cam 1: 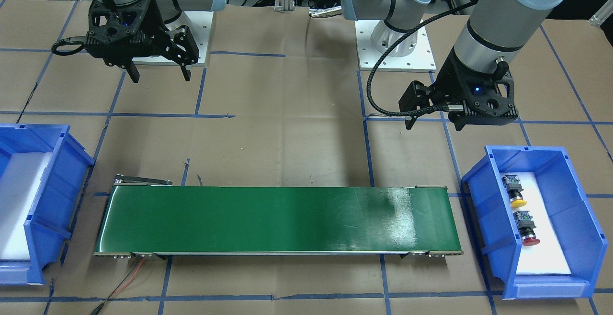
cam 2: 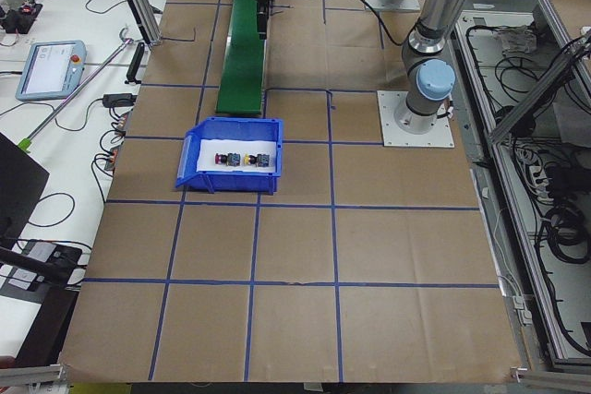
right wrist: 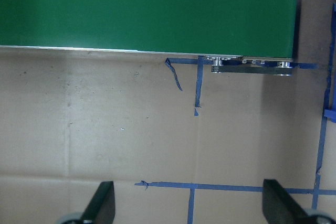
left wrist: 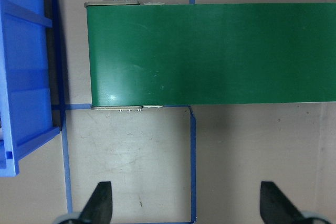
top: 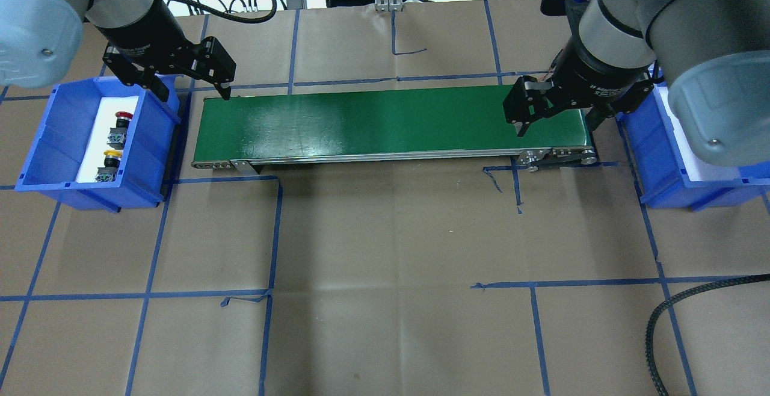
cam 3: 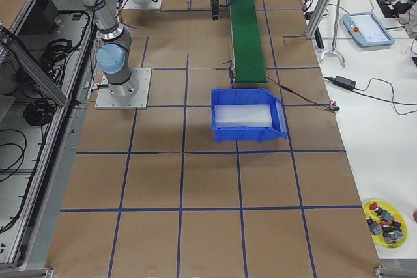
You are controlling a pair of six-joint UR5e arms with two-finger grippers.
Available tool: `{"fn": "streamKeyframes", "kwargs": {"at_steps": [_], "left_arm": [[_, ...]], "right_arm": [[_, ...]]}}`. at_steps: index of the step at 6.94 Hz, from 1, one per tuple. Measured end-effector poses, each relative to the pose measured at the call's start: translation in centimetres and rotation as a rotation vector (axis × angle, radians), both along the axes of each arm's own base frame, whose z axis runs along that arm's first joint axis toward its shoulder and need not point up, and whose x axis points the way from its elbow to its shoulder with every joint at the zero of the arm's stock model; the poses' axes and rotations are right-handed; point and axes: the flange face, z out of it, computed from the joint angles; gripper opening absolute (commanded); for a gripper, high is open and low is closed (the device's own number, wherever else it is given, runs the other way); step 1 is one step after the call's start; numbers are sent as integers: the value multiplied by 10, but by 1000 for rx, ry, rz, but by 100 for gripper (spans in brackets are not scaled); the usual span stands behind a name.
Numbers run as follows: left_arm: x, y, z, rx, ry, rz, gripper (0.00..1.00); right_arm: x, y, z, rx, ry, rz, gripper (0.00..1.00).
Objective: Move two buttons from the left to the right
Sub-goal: 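Move the left gripper over the blue bin above the yellow button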
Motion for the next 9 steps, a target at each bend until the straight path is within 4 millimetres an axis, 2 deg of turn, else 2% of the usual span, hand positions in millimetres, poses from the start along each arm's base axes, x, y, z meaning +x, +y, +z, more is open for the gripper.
{"fn": "streamKeyframes", "kwargs": {"at_steps": [5,7,8,9], "left_arm": [[0,0,0,0,-1,-7,100],[6,1,5,-11,-5,-27,100],[19,1,8,-20,-13,-42,100],[50,-2,10,-24,-18,-30,100]], "right_arm": [[0,0,0,-1,0,0,100],[0,0,0,0,0,0,100],[0,0,0,0,0,1,100],[0,0,0,0,0,0,100]]}}
